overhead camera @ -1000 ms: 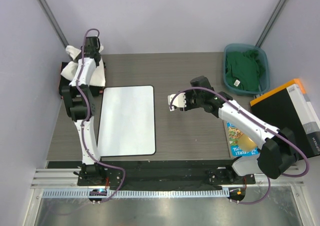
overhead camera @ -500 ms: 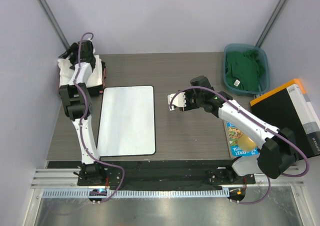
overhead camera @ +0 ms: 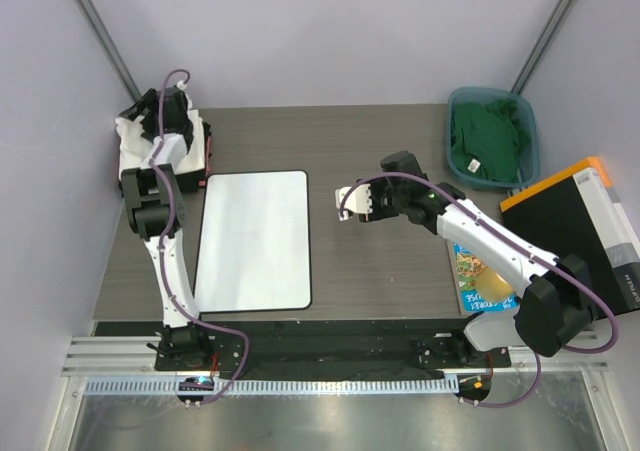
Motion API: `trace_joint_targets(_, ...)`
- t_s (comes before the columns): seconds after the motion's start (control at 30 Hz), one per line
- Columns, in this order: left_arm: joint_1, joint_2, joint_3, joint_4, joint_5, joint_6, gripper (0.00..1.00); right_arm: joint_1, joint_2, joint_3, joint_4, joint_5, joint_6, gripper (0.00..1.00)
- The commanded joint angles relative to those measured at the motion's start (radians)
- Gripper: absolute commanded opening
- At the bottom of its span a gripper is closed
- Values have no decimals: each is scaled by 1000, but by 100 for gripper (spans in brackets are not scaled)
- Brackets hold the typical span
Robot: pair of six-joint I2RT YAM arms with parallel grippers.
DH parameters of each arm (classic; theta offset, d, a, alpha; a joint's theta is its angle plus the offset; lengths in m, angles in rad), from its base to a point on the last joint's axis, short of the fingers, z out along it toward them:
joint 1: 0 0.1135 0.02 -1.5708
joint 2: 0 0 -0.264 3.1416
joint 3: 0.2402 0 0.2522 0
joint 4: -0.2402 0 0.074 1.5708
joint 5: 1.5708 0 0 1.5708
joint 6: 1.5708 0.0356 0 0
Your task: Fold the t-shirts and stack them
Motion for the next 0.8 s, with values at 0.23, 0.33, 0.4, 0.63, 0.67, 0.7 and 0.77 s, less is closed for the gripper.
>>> trace_joint_targets(0.23, -4, -90, -165, 252, 41, -123, 100, -1, -25, 31, 11, 7, 3, 52)
trace_joint_targets(0.33, -64, -281, -231, 14, 186, -433, 100, -1, -28, 32, 11, 3, 3, 52)
trace_joint_targets(0.4, -121, -410, -208, -237, 341, -635, 100, -1, -28, 32, 8, 4, 5, 55)
trace_joint_targets(0.63, -227, -723, -251, -603, 639, -1048, 100, -1, -55, 19, 9, 13, 17, 92)
trace_joint_targets(0.67, -234, -766, -277, -611, 650, -1070, 100, -1, -62, 14, 8, 18, 23, 99)
trace_joint_targets(0.7, -235, -843, -343, -611, 665, -1089, 100, -1, -75, 6, 21, 24, 37, 100)
trace_joint_targets(0.77, -235, -926, -435, -608, 659, -1107, 100, -4, -95, -27, 29, 30, 83, 100)
